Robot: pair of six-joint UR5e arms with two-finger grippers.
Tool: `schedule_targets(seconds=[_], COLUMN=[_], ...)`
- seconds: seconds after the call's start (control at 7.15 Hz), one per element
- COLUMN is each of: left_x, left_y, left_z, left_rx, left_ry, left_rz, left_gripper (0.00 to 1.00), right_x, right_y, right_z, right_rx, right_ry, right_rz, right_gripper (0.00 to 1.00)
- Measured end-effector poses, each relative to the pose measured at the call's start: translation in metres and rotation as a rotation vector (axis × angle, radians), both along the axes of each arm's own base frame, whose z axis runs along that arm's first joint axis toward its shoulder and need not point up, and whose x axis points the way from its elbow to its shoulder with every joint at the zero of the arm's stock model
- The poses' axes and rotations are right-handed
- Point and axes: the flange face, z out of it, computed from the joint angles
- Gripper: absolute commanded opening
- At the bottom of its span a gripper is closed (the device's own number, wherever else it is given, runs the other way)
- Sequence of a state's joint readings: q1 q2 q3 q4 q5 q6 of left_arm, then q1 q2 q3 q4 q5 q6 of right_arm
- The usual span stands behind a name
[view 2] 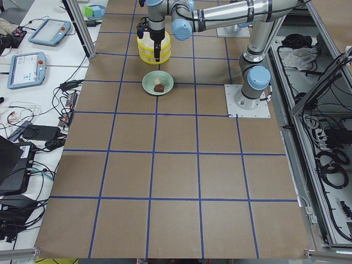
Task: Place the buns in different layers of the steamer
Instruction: 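Lower right gripper onto top steamer tier rim while left gripper descends to white bun, then lift top tier with right gripper and set it aside while left gripper grasps white bun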
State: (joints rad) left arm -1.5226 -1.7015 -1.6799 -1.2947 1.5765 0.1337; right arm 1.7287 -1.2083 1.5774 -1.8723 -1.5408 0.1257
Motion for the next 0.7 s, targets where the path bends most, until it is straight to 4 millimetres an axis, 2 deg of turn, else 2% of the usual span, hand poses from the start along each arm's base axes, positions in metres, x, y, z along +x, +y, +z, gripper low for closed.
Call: schedule_targets(seconds=[0.28, 0.42, 0.7], left_x=[0.001, 0.001, 0.002], left_y=[-0.021, -0.028, -0.036], left_z=[-0.045, -0.07, -0.109], left_rx=[0.025, 0.043, 0.084], left_ry=[-0.004, -0.004, 0.004], left_rz=[-0.182, -0.278, -0.505], left_gripper=[1.0, 1.0, 1.0], right_x=[0.0, 0.0, 0.0], right_y=[0.0, 0.0, -0.001], right_z=[-0.025, -0.029, -0.03], right_rx=[0.032, 0.037, 0.039], right_ry=[0.005, 0.006, 0.007], right_rz=[-0.018, -0.021, -0.022], right_gripper=[0.17, 0.0, 0.0])
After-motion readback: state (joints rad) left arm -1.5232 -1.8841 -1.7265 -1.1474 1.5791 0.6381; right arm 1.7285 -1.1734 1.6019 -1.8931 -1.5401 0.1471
